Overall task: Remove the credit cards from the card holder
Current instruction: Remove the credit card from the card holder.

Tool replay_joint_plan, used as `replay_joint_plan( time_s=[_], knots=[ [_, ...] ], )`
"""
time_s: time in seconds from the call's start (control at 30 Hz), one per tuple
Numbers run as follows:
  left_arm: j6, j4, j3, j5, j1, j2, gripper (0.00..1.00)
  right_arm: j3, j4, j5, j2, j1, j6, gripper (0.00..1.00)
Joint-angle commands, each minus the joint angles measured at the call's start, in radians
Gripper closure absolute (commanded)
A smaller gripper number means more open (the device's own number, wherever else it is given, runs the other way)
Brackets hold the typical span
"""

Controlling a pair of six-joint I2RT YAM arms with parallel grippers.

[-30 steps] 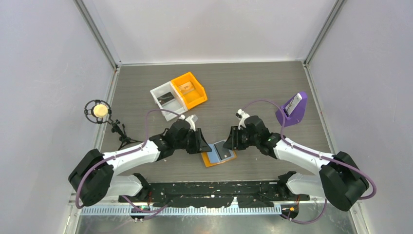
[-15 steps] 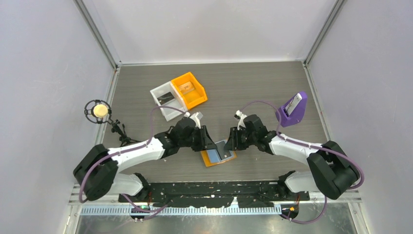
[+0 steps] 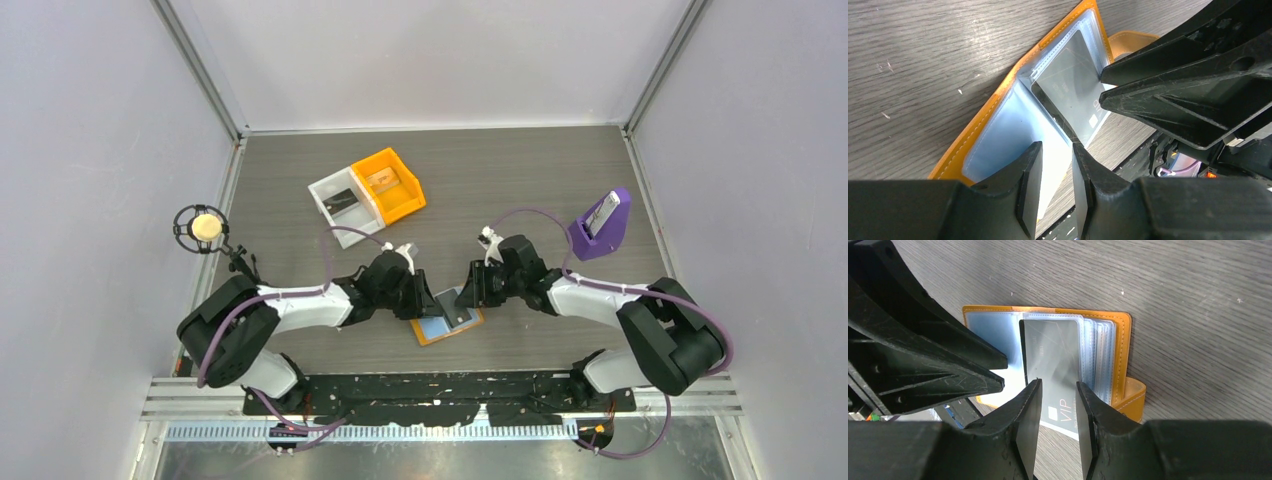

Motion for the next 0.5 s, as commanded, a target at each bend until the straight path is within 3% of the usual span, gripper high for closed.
replay_joint_plan(
  time_s=[0.0,0.47],
  knots=[
    [0.026,0.100,-0.029,-0.016,-0.002,0.020,0.69,-0.036,0.046,-0.011,0.009,-0.002,0.030,0.62],
    [0.044,0.173,-0.064,-0.004,0.004,0.023,0.67,-0.013,-0.064,0.050,-0.088,-0.002,0.040,0.63]
  ],
)
